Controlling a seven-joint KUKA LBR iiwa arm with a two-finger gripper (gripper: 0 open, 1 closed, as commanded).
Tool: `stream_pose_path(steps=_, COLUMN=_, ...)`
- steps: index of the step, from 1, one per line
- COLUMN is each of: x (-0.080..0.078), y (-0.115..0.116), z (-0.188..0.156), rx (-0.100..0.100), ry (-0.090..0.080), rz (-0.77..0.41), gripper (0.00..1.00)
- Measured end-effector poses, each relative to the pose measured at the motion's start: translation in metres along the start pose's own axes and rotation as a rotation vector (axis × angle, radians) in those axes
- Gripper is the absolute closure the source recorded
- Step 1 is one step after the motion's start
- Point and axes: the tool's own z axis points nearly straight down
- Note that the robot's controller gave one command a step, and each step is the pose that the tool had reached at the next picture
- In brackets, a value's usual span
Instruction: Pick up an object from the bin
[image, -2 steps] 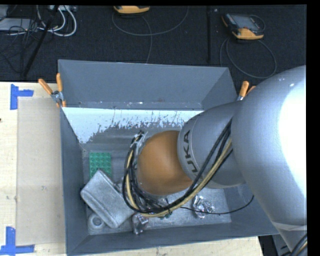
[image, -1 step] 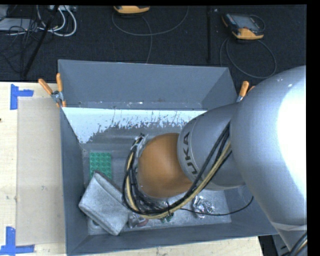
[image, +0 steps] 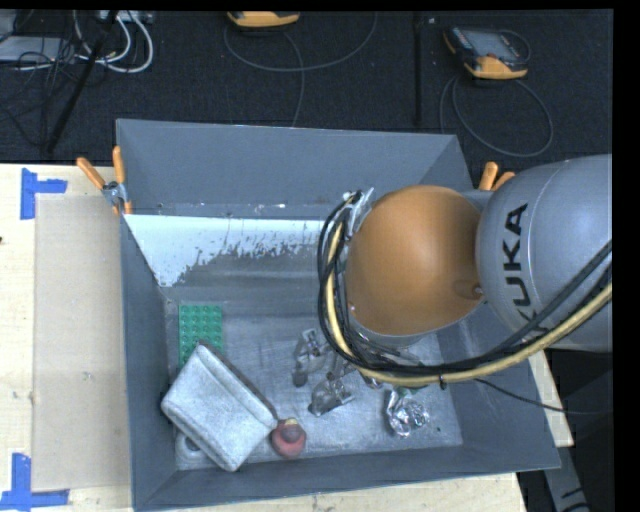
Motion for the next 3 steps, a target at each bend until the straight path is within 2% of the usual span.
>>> stream_pose_path(steps=1, x=0.008, y=-0.018, z=0.035, rx=-0.004, ry=0.011, rz=-0.179, gripper=1.0)
stream_pose_path(steps=2, x=0.005, y=-0.019, z=0.128, rx=-0.004, ry=0.011, rz=-0.096, gripper=1.0)
stream_pose_path(steps=3, x=0.003, y=-0.02, z=0.124, rx=-0.002, ry=0.005, rz=-0.095, gripper=0.0)
